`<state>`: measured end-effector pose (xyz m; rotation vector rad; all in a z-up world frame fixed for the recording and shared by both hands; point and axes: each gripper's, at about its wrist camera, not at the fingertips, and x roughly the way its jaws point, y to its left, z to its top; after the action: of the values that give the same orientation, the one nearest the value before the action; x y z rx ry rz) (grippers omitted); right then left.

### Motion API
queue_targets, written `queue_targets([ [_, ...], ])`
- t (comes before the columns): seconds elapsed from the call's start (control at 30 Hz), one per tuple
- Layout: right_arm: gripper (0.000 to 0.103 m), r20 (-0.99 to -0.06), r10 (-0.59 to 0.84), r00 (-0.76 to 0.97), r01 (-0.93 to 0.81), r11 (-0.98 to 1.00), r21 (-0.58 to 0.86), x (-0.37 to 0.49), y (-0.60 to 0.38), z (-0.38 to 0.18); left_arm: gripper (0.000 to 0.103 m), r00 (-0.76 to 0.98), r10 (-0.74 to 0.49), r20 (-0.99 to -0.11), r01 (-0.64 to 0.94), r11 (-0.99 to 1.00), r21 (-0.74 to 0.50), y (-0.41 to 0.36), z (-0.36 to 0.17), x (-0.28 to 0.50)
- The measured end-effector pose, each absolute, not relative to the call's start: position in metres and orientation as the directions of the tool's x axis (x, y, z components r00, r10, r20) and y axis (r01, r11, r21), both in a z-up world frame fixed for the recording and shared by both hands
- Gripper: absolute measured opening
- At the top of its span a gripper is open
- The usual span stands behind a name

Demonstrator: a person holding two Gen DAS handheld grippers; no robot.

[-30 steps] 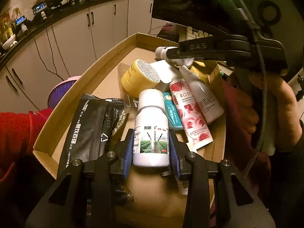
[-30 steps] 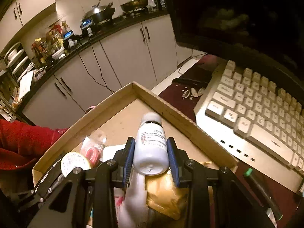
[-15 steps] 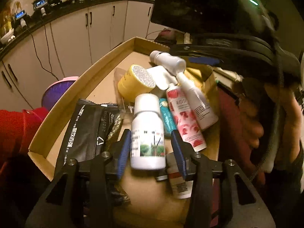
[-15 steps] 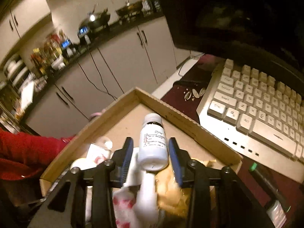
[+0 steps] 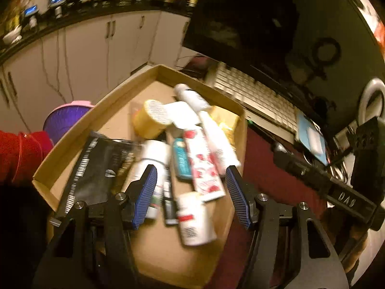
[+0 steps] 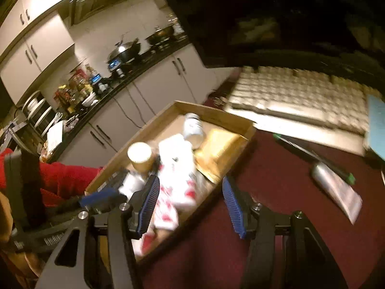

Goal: Organize objects
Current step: 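Withdraw both grippers from the tray back toward the desk items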

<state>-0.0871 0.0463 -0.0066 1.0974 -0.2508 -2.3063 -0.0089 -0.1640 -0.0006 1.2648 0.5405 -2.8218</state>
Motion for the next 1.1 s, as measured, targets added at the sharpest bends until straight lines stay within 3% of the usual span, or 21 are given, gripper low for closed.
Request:
queue_targets([
  [0.53, 0.055, -0.702, -0.412, -0.581, 0.178, -0.906, 0.385, -0.027, 0.158, -0.043, 0.060, -0.590, 0.292, -0.752, -0.096, -0.951, -0.294, -0.061, -0.013, -0.015],
  [1.0, 0.055, -0.694, -0.378, -0.613, 0.180, -0.922, 0.343, -0.031, 0.175, -0.040, 0.060, -0.548, 0.328, -0.770, -0.062, -0.933, -0.353, -0.058, -0.032, -0.028],
  [1.1, 0.061, -0.704, -0.373, -0.605, 0.226, -0.928, 0.297, -0.049, 0.173, -0.040, 0.060, -0.542, 0.334, -0.771, -0.055, -0.930, -0.364, -0.060, -0.033, -0.032],
])
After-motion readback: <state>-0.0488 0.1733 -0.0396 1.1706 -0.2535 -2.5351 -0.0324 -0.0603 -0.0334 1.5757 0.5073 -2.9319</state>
